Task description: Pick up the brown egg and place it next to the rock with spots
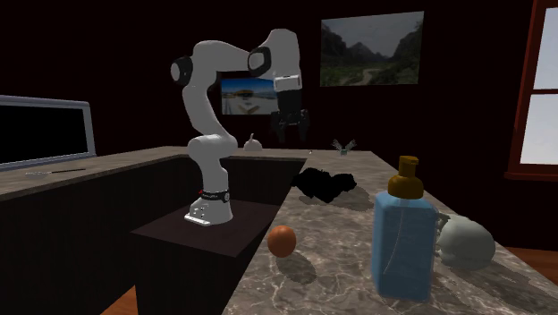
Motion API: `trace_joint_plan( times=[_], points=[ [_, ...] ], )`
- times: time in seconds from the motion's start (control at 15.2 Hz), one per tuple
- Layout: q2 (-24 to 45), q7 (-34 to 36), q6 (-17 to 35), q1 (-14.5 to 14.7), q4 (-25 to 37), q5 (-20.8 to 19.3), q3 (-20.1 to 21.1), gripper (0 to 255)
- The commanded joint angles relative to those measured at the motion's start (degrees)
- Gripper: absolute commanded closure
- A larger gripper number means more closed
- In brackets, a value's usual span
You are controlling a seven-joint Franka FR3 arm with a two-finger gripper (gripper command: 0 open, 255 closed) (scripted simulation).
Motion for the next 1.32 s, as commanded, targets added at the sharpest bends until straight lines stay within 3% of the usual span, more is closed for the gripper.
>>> trace_joint_plan(
  times=[0.0, 0.59, 1.25],
  points=[
    [2.58, -0.47, 2.39, -1.07, 0.23, 0.39, -1.97, 0],
    [17.68, -2.51, 10.70, -4.19, 6.10, 6.31, -9.24, 0],
    [36.08, -7.38, 15.36, -9.61, 16.05, 18.95, -14.54, 0]
  ],
)
